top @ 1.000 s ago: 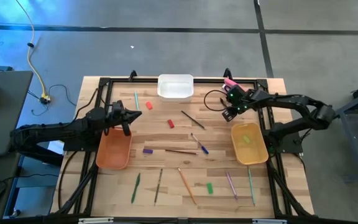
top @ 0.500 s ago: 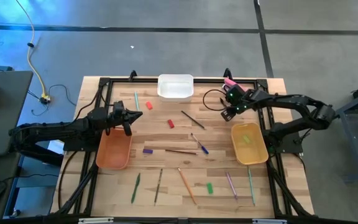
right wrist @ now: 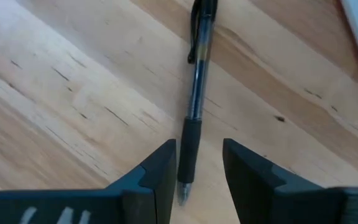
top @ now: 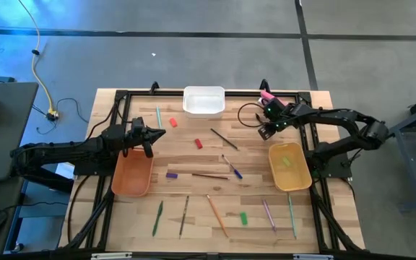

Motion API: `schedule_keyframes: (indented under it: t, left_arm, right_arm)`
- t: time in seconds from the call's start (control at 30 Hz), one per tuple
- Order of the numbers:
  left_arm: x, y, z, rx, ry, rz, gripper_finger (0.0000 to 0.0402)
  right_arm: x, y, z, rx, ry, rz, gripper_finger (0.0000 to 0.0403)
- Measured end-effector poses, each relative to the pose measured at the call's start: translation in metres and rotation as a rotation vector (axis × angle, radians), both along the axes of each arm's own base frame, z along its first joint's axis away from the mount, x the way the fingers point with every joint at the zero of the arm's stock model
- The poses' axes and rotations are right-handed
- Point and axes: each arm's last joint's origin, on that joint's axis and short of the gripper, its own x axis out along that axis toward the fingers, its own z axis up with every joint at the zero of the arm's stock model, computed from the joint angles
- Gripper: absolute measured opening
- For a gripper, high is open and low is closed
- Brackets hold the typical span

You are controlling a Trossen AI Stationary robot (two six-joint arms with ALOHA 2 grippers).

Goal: Sort crayons/erasers/pens/pencils in bins
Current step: Put the black pen into the white bin

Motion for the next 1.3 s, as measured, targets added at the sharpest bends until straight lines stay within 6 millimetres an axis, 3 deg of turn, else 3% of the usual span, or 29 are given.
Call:
schedule_keyframes:
  t: [0.33,0.67,0.9,1.13,1.3]
  left_arm:
    - [0.0,0.0,0.0,-0.01,-0.005,0.008,0.0]
    - [0.0,0.0,0.0,-0.005,-0.001,0.011,0.0]
    - [0.0,0.0,0.0,0.014,0.011,0.006,0.0]
    - [0.0,0.0,0.0,0.018,0.013,0.006,0.0]
    - [0.0,0.0,0.0,0.019,0.014,0.006,0.0]
  right_arm:
    - [0.008,-0.006,-0.022,0.041,0.048,-0.017,0.0111]
    - [0.005,-0.004,-0.014,0.017,0.033,0.011,0.0009]
    - [0.017,-0.009,0.033,-0.073,-0.058,0.057,0.0028]
    - [0.062,-0.018,0.09,-0.255,-0.24,0.194,0.0024]
    - [0.103,-0.035,0.108,-0.316,-0.267,0.275,0.0023]
